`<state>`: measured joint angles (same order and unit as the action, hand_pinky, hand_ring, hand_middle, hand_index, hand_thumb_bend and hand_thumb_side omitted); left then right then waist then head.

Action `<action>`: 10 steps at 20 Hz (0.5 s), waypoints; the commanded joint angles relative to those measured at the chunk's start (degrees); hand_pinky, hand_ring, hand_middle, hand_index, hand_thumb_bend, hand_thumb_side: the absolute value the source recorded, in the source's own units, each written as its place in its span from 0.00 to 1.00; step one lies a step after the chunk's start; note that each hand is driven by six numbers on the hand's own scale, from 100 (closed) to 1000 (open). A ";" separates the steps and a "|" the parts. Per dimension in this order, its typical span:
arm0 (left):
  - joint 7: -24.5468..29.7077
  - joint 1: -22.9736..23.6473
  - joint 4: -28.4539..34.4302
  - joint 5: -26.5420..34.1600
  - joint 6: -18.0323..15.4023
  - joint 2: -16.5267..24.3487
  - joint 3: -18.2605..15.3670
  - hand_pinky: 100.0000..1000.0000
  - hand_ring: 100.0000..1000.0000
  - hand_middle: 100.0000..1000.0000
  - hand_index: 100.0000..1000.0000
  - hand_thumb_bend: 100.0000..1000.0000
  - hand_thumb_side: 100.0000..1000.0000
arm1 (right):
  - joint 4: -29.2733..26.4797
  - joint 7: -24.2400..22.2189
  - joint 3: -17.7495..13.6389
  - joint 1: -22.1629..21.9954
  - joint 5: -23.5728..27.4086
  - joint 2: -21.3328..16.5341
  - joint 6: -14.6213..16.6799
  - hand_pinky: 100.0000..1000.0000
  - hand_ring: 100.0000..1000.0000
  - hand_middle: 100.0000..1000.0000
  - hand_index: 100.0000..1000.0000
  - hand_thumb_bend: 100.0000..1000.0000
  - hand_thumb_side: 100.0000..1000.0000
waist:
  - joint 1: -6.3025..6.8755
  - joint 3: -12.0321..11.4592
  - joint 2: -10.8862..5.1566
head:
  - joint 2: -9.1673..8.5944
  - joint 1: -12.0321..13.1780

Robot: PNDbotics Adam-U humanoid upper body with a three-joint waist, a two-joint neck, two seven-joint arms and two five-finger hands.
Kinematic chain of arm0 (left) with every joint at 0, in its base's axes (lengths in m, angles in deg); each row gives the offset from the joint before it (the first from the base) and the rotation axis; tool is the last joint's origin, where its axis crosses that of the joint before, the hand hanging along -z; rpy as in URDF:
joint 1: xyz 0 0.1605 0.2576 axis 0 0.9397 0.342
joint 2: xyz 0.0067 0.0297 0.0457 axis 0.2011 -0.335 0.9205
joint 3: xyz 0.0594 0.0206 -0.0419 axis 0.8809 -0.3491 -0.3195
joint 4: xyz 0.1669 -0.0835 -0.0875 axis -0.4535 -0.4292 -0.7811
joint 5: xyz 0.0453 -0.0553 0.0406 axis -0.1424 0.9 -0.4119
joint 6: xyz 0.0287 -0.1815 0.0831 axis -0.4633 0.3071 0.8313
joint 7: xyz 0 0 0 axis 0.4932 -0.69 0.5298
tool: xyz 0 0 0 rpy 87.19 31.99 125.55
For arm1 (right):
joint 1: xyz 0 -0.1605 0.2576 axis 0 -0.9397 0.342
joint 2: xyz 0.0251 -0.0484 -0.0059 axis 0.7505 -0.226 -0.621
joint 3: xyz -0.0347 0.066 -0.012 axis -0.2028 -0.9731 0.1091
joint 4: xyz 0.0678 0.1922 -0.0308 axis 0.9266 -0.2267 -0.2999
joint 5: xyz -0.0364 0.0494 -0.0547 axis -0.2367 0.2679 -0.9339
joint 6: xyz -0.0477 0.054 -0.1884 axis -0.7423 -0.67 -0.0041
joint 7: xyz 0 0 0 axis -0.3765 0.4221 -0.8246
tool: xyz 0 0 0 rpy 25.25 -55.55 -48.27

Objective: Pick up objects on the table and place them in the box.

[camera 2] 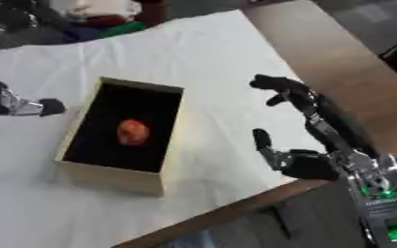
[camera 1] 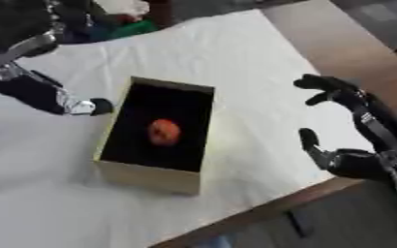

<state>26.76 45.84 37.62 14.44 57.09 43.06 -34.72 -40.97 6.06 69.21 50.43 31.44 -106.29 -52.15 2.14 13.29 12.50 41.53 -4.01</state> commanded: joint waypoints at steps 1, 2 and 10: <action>-5.53 2.82 2.39 1.64 2.49 -1.20 -3.90 0.79 0.75 0.72 0.87 0.52 0.54 | -0.92 0.46 -0.71 0.32 -0.51 -0.64 -0.14 0.68 0.89 0.85 1.00 0.00 0.21 | -0.34 -0.41 -0.59 | 0.61 -0.11; -7.11 4.15 2.61 2.01 3.13 -1.99 -4.60 0.79 0.75 0.72 0.87 0.51 0.55 | -0.92 0.53 -0.76 0.30 -0.58 -0.61 -0.17 0.68 0.89 0.85 1.00 0.00 0.21 | -0.38 -0.60 -0.54 | 0.72 0.06; -16.97 9.86 3.03 4.98 5.76 -8.27 -7.85 0.78 0.72 0.69 0.86 0.43 0.58 | -0.84 0.78 -0.95 0.15 -0.88 -0.11 -0.34 0.67 0.89 0.85 1.00 0.00 0.21 | -0.81 -2.50 -0.18 | 1.67 3.10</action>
<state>11.23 56.15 39.64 18.64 62.64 34.74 -41.53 -40.97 6.59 68.86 50.34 30.83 -105.78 -52.49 1.38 10.71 13.08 42.77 -1.53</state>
